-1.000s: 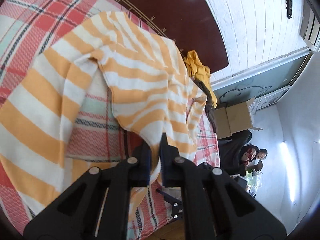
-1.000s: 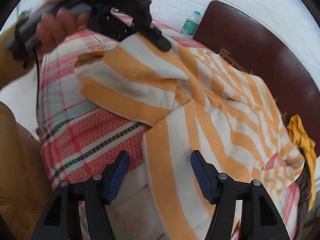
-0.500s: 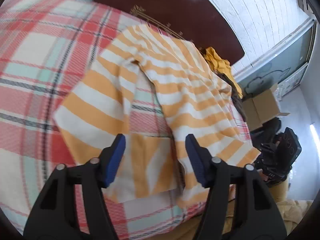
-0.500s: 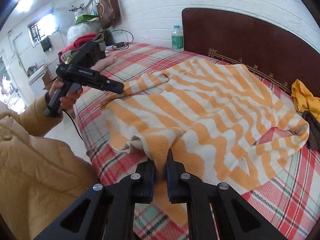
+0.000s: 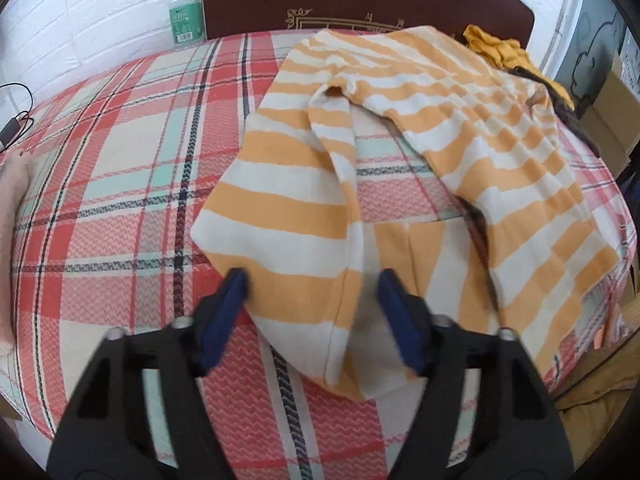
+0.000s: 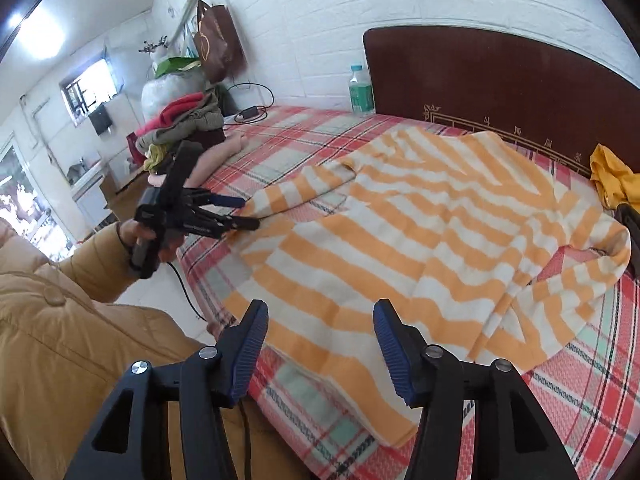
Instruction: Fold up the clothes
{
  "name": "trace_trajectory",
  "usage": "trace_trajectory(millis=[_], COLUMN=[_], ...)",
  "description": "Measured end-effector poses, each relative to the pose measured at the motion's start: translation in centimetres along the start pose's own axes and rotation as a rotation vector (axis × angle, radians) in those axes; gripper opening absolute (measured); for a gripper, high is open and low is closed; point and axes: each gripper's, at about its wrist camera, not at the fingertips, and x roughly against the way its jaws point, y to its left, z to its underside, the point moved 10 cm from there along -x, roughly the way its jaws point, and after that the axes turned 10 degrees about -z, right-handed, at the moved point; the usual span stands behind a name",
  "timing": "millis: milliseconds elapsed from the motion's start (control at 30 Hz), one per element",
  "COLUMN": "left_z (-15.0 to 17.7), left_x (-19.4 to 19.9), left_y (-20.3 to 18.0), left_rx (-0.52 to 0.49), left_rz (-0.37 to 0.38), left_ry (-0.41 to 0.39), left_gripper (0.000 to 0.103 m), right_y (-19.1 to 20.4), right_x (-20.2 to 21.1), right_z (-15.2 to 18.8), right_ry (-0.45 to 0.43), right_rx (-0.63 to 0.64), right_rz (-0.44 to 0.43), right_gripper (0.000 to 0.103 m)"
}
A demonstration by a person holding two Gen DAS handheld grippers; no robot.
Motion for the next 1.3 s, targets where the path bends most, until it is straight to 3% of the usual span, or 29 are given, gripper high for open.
trace_trajectory(millis=[33,67,100,367,400,433,500,567,667,733,800,867,933,967,1033,1100,1133,1200,1300], left_z=[-0.2,-0.4,-0.9,-9.6,-10.0,-10.4,-10.5,-9.5,-7.5,-6.1,-4.2,-2.1,-1.0,-0.6,-0.2,-0.5,-0.7,-1.0,-2.1], left_x=[-0.3,-0.1,-0.1,2.2,1.8,1.4,0.7,-0.1,-0.1,1.2,2.1,2.7,2.9,2.8,1.6,1.2,1.5,1.5,1.7], left_y=[0.3,0.4,1.1,13.4,14.5,15.6,17.3,16.7,12.8,8.4,3.1,-2.6,-7.2,-8.9,-11.2,-12.2,-12.8,-13.7,-12.6], left_rx=[-0.005,-0.006,0.001,0.202,0.210,0.217,0.249,0.290,0.287,0.255,0.213,0.157,0.127,0.125,0.108,0.117,0.111,0.115,0.187], left_rz=[-0.023,-0.031,-0.053,-0.339,-0.389,-0.439,-0.527,-0.455,-0.257,-0.070,0.128,0.319,0.439,0.476,0.476,0.470,0.491,0.523,0.528], left_ry=[-0.001,-0.004,0.003,-0.116,-0.101,-0.084,-0.037,-0.011,-0.012,-0.046,-0.031,0.012,0.063,0.087,0.129,0.113,0.104,0.135,0.129], left_gripper=[0.046,0.021,0.011,0.010,0.012,0.015,0.046,0.058,0.059,0.062,0.079,0.080,0.080,0.080,0.080,0.080,0.075,0.004,0.005], right_y=[0.0,-0.1,-0.2,-1.7,-1.7,-1.7,-1.8,-2.1,-3.0,-3.8,-4.6,-5.4,-6.2,-6.5,-6.8,-6.9,-6.9,-7.2,-7.9], right_x=[-0.3,-0.9,-1.5,-6.4,-6.9,-7.4,-8.1,-8.3,-7.3,-6.2,-5.0,-3.9,-3.1,-2.8,-2.1,-1.3,-0.8,0.0,0.9], right_z=[-0.1,0.0,0.1,0.4,0.4,0.5,0.8,1.0,1.3,1.5,1.8,2.1,2.5,2.7,3.0,3.3,3.5,4.1,5.1], right_ry=[0.001,0.005,0.010,0.046,0.053,0.059,0.075,0.075,0.036,0.010,-0.019,-0.048,-0.070,-0.078,-0.100,-0.122,-0.131,-0.146,-0.158], right_rx=[-0.006,-0.021,-0.038,-0.150,-0.150,-0.151,-0.149,-0.164,-0.210,-0.241,-0.272,-0.304,-0.336,-0.349,-0.366,-0.377,-0.379,-0.394,-0.427], right_rz=[-0.001,-0.005,-0.009,-0.005,-0.008,-0.011,0.004,0.009,0.007,0.018,0.027,0.032,0.043,0.049,0.051,0.054,0.059,0.073,0.092], right_gripper=[0.059,0.059,0.060,0.060,0.060,0.060,0.061,0.061,0.061,0.062,0.064,0.066,0.066,0.066,0.066,0.066,0.066,0.066,0.067])
